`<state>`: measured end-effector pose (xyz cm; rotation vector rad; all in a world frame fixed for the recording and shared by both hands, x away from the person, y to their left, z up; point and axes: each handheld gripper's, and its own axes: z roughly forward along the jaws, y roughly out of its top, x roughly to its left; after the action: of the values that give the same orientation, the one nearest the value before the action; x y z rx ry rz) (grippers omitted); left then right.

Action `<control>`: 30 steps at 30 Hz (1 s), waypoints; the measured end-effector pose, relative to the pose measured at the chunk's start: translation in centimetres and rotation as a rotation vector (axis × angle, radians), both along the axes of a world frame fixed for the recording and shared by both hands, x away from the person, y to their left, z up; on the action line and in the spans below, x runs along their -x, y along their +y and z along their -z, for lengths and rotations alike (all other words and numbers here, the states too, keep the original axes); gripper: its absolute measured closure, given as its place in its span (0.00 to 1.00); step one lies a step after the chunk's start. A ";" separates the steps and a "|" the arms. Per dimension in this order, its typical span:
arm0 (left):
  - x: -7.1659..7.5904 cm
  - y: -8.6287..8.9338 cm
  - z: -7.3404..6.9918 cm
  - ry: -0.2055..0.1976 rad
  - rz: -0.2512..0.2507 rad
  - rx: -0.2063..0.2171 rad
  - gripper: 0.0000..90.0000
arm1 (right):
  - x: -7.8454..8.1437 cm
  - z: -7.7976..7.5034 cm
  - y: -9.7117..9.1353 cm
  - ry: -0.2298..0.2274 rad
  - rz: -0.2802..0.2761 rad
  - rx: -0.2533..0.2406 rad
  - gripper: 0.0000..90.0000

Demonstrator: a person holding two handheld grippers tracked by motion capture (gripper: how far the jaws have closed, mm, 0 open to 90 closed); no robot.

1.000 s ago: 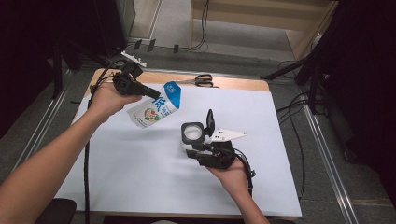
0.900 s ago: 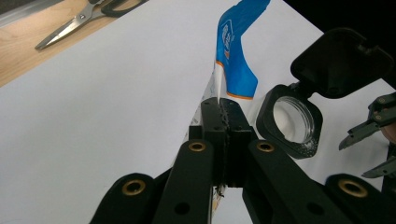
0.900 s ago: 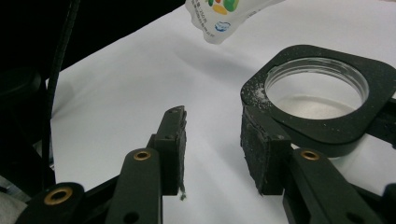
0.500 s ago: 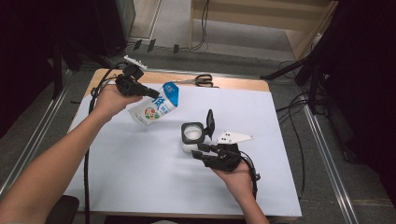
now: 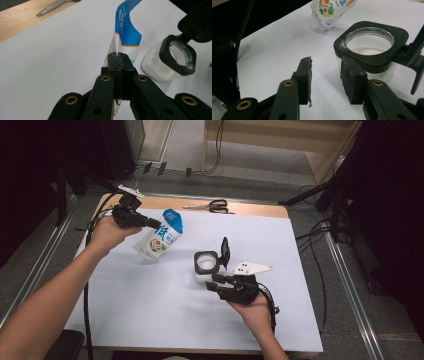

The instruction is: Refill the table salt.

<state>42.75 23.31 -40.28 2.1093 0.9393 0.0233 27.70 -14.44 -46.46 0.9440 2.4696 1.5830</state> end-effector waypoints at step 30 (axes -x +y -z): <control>5.6 7.4 1.3 -0.025 -0.069 0.017 1.00 | -0.9 -0.3 -1.8 0.003 0.026 0.007 0.70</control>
<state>37.13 30.68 -41.54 2.0557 0.9932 0.0768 28.64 -16.22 -46.19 0.9732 2.4529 1.5656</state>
